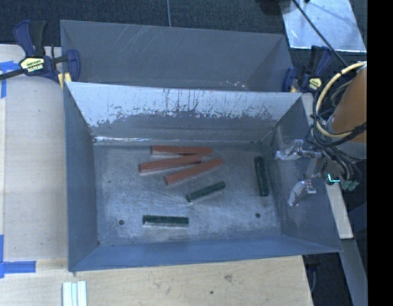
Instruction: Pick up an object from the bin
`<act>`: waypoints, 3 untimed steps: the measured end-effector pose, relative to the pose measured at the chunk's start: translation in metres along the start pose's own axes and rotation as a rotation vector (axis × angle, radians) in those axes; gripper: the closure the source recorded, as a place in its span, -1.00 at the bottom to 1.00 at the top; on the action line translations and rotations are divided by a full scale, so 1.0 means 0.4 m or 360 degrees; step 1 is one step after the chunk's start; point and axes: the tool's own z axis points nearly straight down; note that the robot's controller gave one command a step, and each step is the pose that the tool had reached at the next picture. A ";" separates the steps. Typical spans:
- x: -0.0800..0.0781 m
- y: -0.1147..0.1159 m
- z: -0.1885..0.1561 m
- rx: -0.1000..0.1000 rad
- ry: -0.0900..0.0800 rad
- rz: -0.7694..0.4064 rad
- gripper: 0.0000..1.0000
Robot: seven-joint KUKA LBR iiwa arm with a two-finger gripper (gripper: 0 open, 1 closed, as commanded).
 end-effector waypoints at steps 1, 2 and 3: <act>-0.005 0.002 -0.010 0.0003 -0.0013 -0.0006 -1.00; -0.084 0.023 0.105 0.0010 -0.0023 -0.0447 -1.00; -0.141 0.017 0.123 0.0000 -0.0005 -0.0716 -1.00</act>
Offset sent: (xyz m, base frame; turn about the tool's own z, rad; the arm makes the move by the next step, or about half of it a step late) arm 0.0587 0.0192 -0.0975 -0.5461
